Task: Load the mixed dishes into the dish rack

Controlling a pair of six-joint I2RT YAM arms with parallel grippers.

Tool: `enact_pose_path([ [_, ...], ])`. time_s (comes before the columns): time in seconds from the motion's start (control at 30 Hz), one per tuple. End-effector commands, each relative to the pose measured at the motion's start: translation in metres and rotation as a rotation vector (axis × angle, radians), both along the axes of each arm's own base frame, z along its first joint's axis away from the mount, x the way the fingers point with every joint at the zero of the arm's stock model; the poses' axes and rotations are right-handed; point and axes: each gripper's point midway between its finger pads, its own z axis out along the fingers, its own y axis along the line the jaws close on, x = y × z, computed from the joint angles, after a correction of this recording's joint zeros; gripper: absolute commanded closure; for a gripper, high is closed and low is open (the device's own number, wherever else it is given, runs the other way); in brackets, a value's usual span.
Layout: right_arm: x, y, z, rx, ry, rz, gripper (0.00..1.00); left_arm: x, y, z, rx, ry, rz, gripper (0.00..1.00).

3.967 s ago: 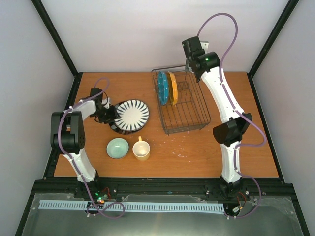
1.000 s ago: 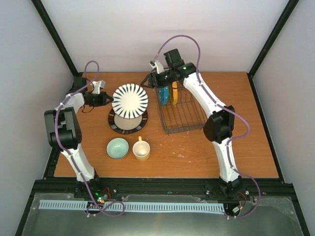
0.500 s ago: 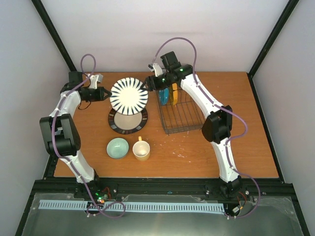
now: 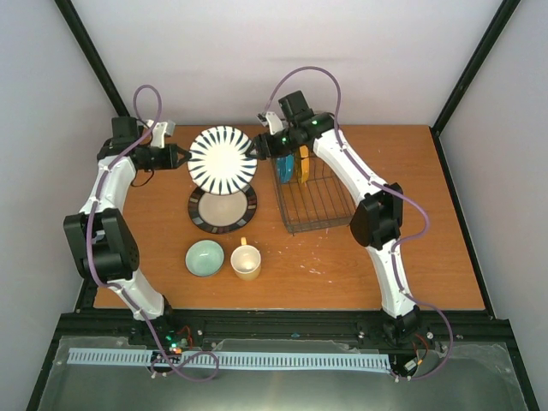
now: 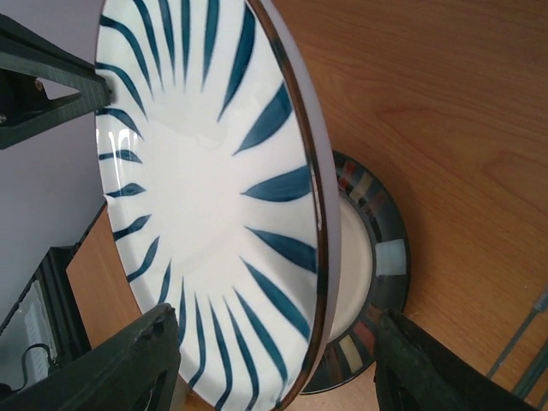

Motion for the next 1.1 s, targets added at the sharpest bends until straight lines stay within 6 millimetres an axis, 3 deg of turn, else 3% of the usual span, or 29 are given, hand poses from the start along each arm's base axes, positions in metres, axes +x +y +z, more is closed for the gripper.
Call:
enact_pose_path([
  [0.0, -0.004, 0.01, -0.014, 0.029, 0.047, 0.04, 0.38, -0.003, -0.015, 0.068, -0.063, -0.165, -0.068, 0.99],
  [0.27, -0.019, 0.03, -0.003, 0.15, 0.106, 0.135, 0.41, -0.002, -0.02, 0.078, -0.103, -0.19, -0.076, 0.99],
  [0.3, -0.022, 0.033, 0.0, 0.176, 0.124, 0.155, 0.46, -0.001, -0.019, 0.079, -0.108, -0.191, -0.075, 0.99],
  [0.33, -0.024, 0.037, 0.004, 0.204, 0.127, 0.173, 0.57, 0.0, -0.02, 0.08, -0.114, -0.196, -0.077, 0.99],
  [0.4, -0.032, 0.044, 0.015, 0.268, 0.148, 0.225, 0.92, 0.001, -0.02, 0.081, -0.123, -0.201, -0.078, 0.99],
  [0.43, -0.035, 0.047, 0.02, 0.296, 0.155, 0.247, 0.96, 0.002, -0.021, 0.081, -0.126, -0.202, -0.079, 0.99],
  [0.6, -0.04, 0.049, 0.046, 0.351, 0.137, 0.281, 0.97, 0.006, -0.018, 0.075, -0.115, -0.186, -0.063, 0.99],
  [0.63, -0.038, 0.048, 0.049, 0.344, 0.122, 0.268, 0.97, 0.008, -0.016, 0.072, -0.106, -0.18, -0.055, 0.95],
  [0.7, -0.034, 0.045, 0.055, 0.327, 0.097, 0.236, 0.97, 0.012, -0.009, 0.066, -0.069, -0.165, -0.017, 0.72],
  [0.8, -0.019, 0.034, 0.069, 0.292, 0.035, 0.148, 0.97, 0.021, 0.008, 0.059, 0.013, -0.146, 0.074, 0.06],
  [0.83, -0.014, 0.029, 0.075, 0.286, 0.012, 0.118, 0.97, 0.022, 0.012, 0.06, 0.032, -0.146, 0.1, 0.01],
  [0.93, 0.005, 0.007, 0.099, 0.243, -0.091, -0.004, 0.97, 0.032, 0.044, 0.064, 0.143, -0.157, 0.278, 0.0],
  [1.07, 0.028, -0.047, 0.15, 0.059, -0.36, -0.262, 0.97, 0.037, 0.081, 0.079, 0.246, -0.191, 0.488, 0.0],
])
